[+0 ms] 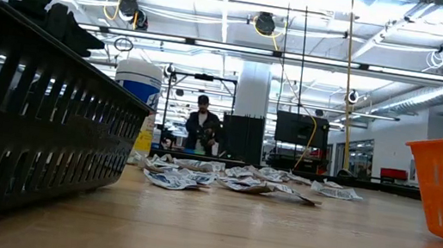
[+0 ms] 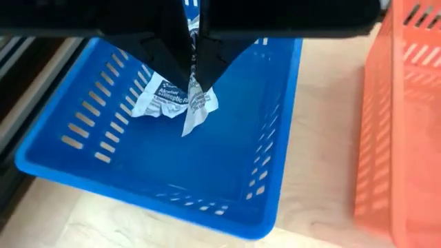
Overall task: Pick & Place First Aid Supplies
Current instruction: Put the alcohol pad into the blue bin
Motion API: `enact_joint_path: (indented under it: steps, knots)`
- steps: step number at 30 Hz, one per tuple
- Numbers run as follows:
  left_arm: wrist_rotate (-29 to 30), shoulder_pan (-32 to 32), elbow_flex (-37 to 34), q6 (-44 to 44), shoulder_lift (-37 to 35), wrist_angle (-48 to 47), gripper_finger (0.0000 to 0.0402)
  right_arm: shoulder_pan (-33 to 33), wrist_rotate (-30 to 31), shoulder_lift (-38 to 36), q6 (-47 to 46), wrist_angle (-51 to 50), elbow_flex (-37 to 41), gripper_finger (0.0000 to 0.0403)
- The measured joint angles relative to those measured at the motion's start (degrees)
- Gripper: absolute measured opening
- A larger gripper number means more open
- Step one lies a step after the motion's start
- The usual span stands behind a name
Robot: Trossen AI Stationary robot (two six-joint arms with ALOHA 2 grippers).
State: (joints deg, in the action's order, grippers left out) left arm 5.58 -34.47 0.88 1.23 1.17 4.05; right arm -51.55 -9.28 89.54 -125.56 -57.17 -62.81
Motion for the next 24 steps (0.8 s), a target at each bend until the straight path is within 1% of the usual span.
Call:
enact_joint_path:
  steps: [3, 5, 8, 13, 17, 20, 24]
  knots:
    - [0.00, 0.01, 0.01, 0.00, 0.00, 0.00, 0.0397, 0.00, -0.05, 0.00, 0.23, -0.88, 0.00, 0.0012]
    - [0.00, 0.01, 0.00, 0.00, 0.00, 0.00, 0.0397, 0.00, -1.26, 0.00, 0.30, -1.97, 0.02, 0.0027]
    - [0.00, 0.01, 0.01, 0.00, 0.00, 0.00, 0.0397, 0.04, -2.83, 0.00, 1.01, -3.07, 0.02, 0.0062]
    - [0.00, 0.01, 0.00, 0.00, 0.00, 0.00, 0.0397, 0.02, -2.87, 0.00, 2.20, -4.32, 0.02, 0.0132]
    - [0.00, 0.01, 0.01, 0.00, 0.00, 0.00, 0.0397, 0.05, -2.85, -0.39, 4.96, -5.40, 0.05, 0.0172]
    - [0.00, 0.01, 0.00, 0.00, 0.00, 0.00, 0.0397, 0.46, -2.75, -1.27, 8.37, -6.73, -0.33, 0.0184]
    - [0.00, -0.01, 0.01, 0.00, 0.00, 0.00, 0.0397, 1.98, -2.54, -2.29, 16.18, -9.79, -1.21, 0.0186]
